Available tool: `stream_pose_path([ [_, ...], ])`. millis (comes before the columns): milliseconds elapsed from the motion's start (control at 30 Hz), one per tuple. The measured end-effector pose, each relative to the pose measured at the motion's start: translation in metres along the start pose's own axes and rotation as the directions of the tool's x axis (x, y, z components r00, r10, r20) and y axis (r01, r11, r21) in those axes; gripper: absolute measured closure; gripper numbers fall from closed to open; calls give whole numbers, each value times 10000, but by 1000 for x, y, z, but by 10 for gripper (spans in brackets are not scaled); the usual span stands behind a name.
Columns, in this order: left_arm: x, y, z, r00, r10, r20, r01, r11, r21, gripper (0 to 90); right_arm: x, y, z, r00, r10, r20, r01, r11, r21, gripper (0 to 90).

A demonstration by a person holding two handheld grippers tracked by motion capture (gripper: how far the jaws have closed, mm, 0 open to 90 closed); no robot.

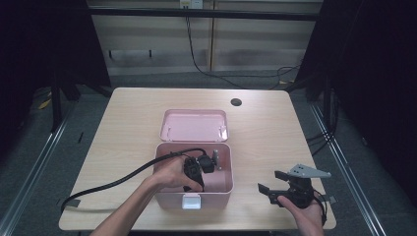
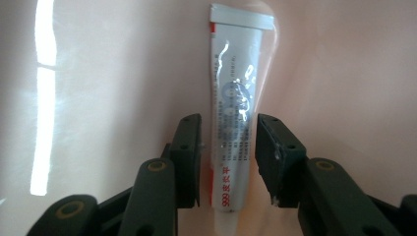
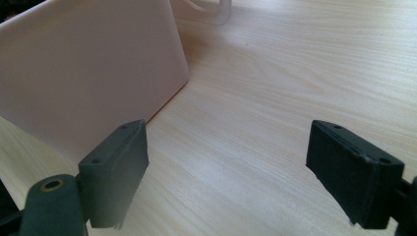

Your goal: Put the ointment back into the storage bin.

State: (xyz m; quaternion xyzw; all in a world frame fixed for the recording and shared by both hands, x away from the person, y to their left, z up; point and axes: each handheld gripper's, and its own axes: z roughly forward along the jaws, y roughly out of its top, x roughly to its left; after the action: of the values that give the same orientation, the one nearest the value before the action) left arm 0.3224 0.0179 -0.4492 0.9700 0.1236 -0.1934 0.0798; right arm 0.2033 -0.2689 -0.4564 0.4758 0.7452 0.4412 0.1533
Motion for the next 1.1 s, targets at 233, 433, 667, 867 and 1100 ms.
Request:
stream_pose_path([
  [233,-7,-4,-15,9998,136,-108,-142,9983,-563,615,0,0,0,10000,-33,-16,33,10000,-14,157],
  [433,-12,-8,-28,9992,227,-338,-265,9931,-1147,615,0,0,0,10000,-55,-35,55,10000,-17,157],
  [667,-20,-14,-42,9964,382,-755,-497,9863,-1575,596,1,0,0,9999,-79,-64,79,10000,-3,157],
  [867,-24,-17,-50,9959,240,-870,-384,9850,-1683,548,0,0,0,10000,-71,-64,71,10000,-9,157],
  [1100,-28,-23,-64,9938,387,-1040,-602,9752,-2129,497,0,0,0,9999,-77,-79,77,10000,-6,157],
])
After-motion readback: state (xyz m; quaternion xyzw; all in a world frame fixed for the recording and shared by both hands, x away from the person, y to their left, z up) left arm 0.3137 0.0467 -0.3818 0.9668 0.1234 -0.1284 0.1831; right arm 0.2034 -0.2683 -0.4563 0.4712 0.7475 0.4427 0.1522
